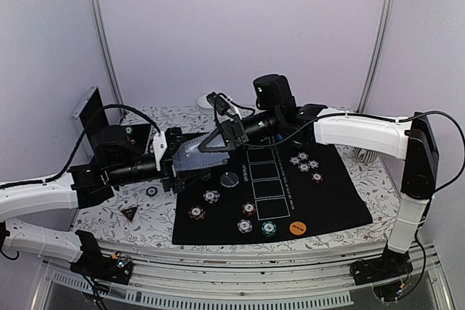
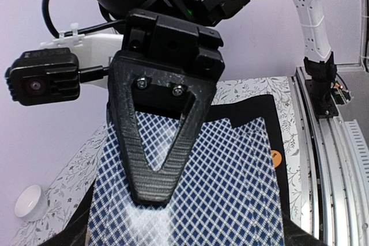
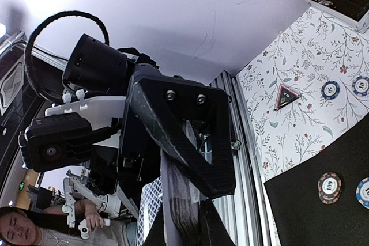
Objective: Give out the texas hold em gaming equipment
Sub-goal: Adjust the poker card.
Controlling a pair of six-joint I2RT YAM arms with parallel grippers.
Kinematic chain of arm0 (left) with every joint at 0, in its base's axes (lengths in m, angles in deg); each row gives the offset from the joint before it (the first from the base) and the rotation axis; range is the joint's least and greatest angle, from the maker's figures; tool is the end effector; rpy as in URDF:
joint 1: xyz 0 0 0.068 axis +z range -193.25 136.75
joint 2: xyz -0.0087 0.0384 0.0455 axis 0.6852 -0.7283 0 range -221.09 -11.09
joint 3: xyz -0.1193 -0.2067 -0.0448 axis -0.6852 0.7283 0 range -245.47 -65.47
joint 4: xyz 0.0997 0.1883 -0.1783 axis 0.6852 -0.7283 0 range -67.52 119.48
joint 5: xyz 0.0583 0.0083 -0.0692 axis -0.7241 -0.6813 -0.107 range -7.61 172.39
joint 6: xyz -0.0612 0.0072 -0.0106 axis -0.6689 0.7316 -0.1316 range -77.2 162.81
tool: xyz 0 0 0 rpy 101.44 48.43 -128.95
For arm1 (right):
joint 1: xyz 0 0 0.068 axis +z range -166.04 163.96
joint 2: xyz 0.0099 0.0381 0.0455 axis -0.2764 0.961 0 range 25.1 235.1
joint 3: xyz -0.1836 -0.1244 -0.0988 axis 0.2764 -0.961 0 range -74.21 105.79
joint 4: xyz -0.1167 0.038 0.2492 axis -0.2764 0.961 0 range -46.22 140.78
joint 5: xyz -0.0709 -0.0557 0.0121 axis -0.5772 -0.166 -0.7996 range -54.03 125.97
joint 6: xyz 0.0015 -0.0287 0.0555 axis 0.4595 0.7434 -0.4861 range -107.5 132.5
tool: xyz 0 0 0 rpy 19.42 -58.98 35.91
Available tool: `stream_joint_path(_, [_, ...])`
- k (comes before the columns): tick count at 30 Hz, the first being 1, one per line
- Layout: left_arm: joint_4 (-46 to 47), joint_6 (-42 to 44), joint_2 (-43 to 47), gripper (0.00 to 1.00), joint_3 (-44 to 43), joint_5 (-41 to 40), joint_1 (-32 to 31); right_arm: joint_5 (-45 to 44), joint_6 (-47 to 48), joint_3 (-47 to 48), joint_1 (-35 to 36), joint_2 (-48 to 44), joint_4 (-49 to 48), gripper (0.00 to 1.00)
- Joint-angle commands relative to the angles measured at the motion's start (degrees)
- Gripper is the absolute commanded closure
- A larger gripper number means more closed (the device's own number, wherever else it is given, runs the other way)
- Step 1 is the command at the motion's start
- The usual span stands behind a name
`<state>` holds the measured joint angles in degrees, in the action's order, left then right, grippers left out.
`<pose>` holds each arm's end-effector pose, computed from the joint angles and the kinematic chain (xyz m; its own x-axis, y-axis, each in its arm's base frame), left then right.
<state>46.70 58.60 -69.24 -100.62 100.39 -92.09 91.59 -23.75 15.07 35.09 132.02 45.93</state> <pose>0.1737 -0.2210 0.2520 0.1862 0.1804 -0.9658 0.9017 0.3591 0.2409 0.2525 0.3758 0.2798 -0.7194 -0.3606 -0.5936 -0.6219 -0.0460 0.7817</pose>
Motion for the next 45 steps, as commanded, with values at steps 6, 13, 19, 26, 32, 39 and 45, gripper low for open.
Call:
stream_joint_path(6, [-1.5,1.8,0.5,0.11,1.1,2.1,0.5,3.1,-2.7,0.5,0.6,-0.4,-4.0,0.98])
stream_joint_path(13, [8.3,2.8,6.9,0.08,8.6,0.2,0.4,3.9,-4.4,-0.8,0.4,-1.1,-4.0,0.98])
stream_joint_path(19, [14.4,-0.3,4.5,0.18,9.5,-0.2,0.5,3.6,-5.7,-0.5,0.6,-0.6,-4.2,0.98])
stream_joint_path(26, [17.7,-3.9,4.5,0.3,10.8,0.6,0.5,3.1,-6.6,-0.2,0.7,-0.5,-3.8,0.98])
stream_joint_path(32, [20.4,-7.0,3.7,0.3,10.8,4.0,0.5,2.4,-6.7,1.0,0.7,0.2,-2.1,0.98])
stream_joint_path(39, [19.9,-8.4,3.9,0.38,11.1,4.1,0.5,2.2,-7.3,2.0,0.7,0.4,-1.8,0.96])
stream_joint_path(45, [19.1,-8.2,2.7,0.28,10.8,4.2,0.3,2.5,-7.3,3.0,0.8,0.4,-1.7,0.97])
